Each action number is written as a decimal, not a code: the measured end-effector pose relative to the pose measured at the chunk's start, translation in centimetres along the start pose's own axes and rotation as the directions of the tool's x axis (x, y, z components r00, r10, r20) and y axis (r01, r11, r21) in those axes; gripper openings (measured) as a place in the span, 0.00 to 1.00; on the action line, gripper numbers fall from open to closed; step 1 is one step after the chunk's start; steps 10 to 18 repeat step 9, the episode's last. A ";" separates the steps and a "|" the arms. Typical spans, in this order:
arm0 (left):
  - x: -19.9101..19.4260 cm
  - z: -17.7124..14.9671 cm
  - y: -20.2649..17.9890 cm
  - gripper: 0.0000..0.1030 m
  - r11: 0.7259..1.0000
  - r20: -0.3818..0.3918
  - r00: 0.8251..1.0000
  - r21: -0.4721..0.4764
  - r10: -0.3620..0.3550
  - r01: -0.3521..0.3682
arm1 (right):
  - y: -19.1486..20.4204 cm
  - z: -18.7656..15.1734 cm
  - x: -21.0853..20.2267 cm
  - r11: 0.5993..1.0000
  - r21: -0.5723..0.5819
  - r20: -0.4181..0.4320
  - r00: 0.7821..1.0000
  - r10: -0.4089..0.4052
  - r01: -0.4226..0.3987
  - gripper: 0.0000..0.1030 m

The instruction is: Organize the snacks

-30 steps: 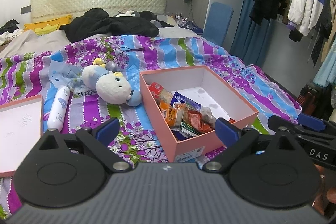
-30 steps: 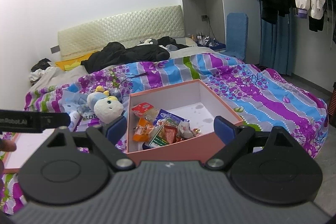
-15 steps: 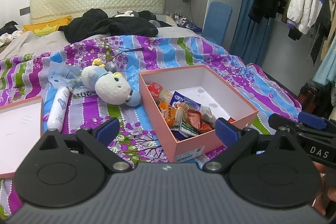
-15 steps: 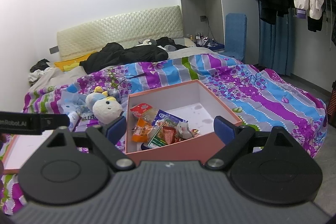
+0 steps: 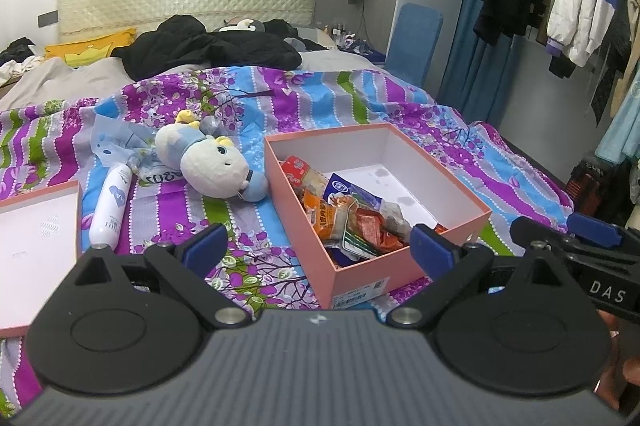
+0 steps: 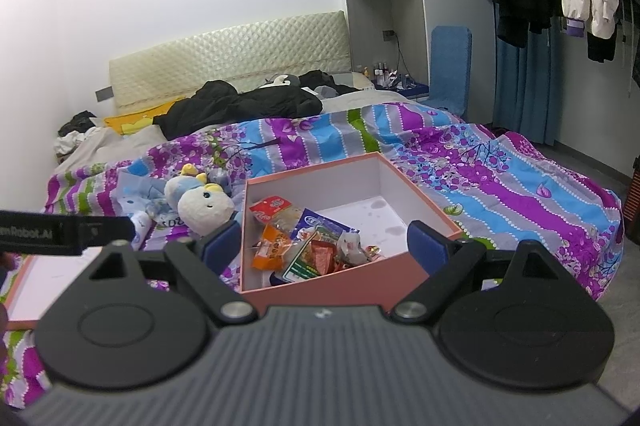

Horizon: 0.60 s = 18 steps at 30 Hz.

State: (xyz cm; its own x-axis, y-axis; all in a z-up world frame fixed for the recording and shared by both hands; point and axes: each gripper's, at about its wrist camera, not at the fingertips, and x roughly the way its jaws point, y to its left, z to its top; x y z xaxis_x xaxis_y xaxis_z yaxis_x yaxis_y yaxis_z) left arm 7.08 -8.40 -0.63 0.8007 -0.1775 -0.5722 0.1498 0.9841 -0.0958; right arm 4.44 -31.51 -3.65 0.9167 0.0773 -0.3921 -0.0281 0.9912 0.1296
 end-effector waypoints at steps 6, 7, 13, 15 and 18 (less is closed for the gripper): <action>0.0 -0.1 0.1 0.96 1.000 0.000 1.000 0.000 -0.001 0.001 | 0.1 0.0 0.0 1.000 -0.001 0.000 1.000 -0.001 0.001 0.88; 0.0 0.0 0.1 0.96 1.000 0.001 1.000 0.000 -0.002 0.002 | 0.1 0.0 0.0 1.000 -0.001 0.000 1.000 -0.001 0.001 0.88; 0.0 0.0 0.1 0.96 1.000 0.000 1.000 -0.001 -0.002 0.002 | 0.1 0.0 0.0 1.000 -0.002 0.000 1.000 -0.001 0.001 0.88; 0.0 0.0 0.1 0.96 1.000 0.000 1.000 -0.001 -0.002 0.002 | 0.1 0.0 0.0 1.000 -0.002 0.000 1.000 -0.001 0.001 0.88; 0.0 0.0 0.1 0.96 1.000 0.000 1.000 -0.001 -0.002 0.002 | 0.1 0.0 0.0 1.000 -0.002 0.000 1.000 -0.001 0.001 0.88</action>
